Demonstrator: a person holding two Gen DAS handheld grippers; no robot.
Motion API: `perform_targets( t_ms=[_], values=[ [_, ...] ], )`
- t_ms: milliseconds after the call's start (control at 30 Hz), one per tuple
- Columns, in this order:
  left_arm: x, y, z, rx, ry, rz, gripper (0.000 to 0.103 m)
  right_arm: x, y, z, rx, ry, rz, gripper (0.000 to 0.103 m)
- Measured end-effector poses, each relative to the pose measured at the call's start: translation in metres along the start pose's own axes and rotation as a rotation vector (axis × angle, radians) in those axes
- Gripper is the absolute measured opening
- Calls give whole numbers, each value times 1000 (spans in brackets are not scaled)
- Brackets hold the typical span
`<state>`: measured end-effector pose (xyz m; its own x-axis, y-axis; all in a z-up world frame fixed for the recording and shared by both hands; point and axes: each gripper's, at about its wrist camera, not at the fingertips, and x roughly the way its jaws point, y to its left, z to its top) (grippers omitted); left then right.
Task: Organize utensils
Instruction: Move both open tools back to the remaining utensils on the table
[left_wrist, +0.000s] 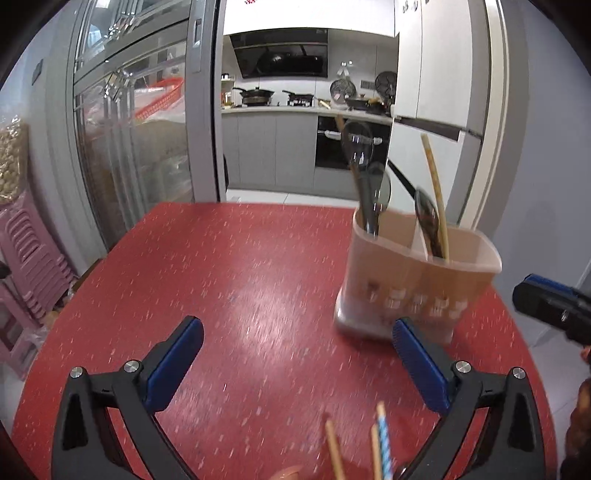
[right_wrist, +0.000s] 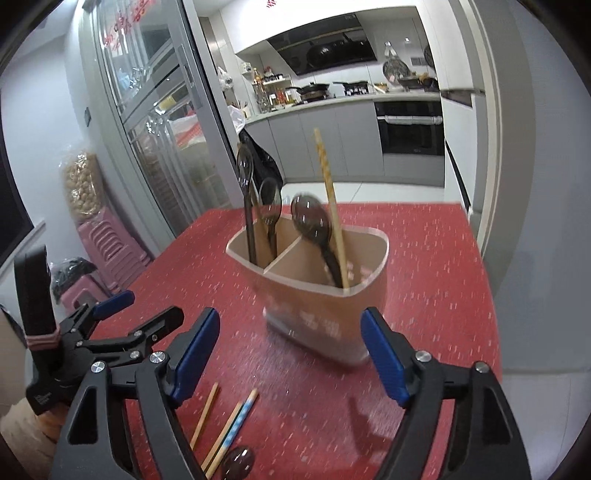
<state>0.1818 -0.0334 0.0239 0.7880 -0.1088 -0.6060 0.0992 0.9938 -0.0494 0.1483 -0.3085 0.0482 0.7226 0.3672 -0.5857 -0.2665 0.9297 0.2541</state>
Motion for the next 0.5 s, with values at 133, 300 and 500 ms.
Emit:
perform_targets(
  t_ms=[133,300,500],
  values=[
    [-6,11,-28,-17,93,-31,103,-1,-4,-19,81,64,35,103],
    [-8,23,-63,-40,199,-19,103,4,-7,-47,176,159,27,103],
    [-9,28,-96,-59,290,12,103,18,0,-85,192,343,-44,103]
  ],
)
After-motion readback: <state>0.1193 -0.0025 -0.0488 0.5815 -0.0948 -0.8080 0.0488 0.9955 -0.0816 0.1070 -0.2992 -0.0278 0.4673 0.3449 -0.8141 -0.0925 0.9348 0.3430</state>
